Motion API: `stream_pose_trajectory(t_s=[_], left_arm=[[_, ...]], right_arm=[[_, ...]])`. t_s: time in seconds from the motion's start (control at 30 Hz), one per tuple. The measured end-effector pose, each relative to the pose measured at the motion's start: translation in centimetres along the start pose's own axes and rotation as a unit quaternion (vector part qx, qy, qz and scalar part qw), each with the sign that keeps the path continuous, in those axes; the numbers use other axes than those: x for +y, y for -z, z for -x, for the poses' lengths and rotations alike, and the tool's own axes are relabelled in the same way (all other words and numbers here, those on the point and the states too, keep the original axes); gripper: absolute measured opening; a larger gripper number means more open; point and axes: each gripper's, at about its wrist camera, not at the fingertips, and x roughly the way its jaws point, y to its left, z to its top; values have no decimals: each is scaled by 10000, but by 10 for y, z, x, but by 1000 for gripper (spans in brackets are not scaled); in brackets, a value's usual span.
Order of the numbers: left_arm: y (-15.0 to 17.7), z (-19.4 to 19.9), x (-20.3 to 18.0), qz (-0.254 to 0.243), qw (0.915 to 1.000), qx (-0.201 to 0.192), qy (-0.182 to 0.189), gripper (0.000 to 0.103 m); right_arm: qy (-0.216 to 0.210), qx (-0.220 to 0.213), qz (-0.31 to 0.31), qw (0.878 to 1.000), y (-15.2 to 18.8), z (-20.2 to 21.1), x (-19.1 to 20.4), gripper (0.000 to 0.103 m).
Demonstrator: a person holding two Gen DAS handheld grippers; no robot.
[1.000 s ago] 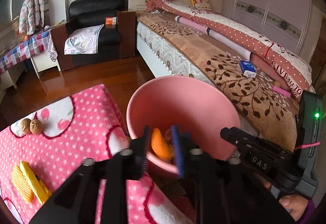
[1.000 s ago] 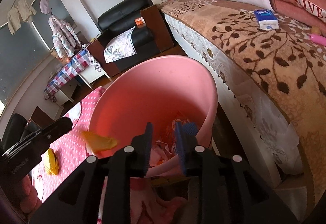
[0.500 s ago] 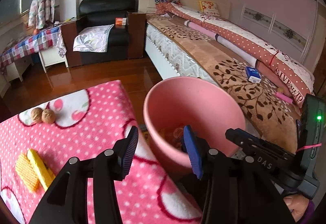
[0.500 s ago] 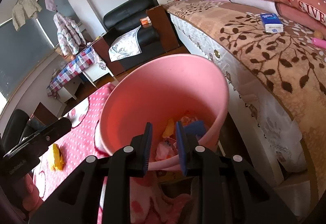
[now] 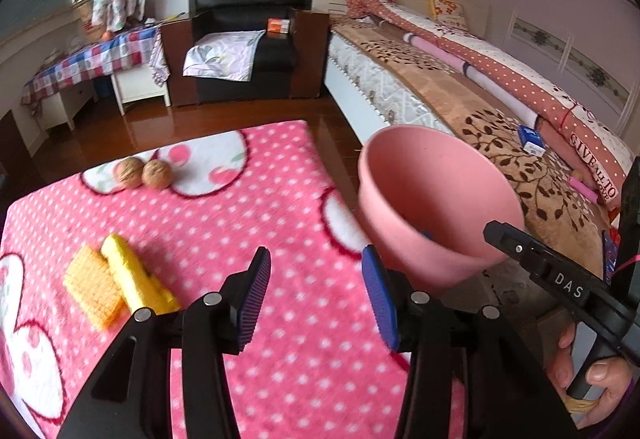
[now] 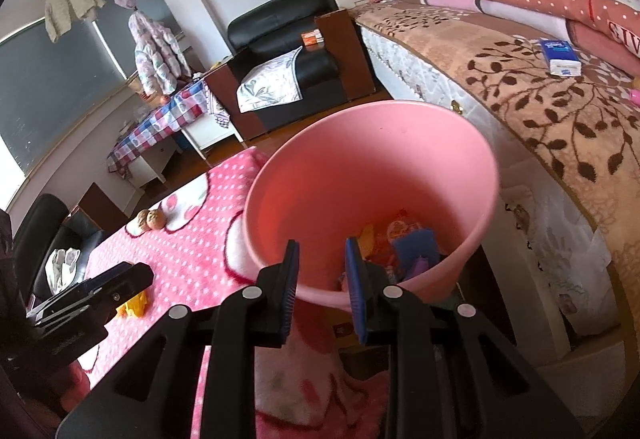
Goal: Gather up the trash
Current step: 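Move both open tools back over the table toward the yellow sponge and banana peel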
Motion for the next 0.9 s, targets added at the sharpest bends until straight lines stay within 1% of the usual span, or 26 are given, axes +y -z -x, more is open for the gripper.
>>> stream_pose_trajectory(t_s=[0.27,0.57,0.9], left_arm=[[17,14,25,205,9995,-40,-225,47],[36,23,47,391,9983,-45,-431,47],[53,35,84,794,9946,-70,-662,47]], right_arm=[[-257,77,131,9996,13,0,21,24],[-411,254,469,9977,30,-4,50,24],[-542,351,835,9944,40,-9,78,24]])
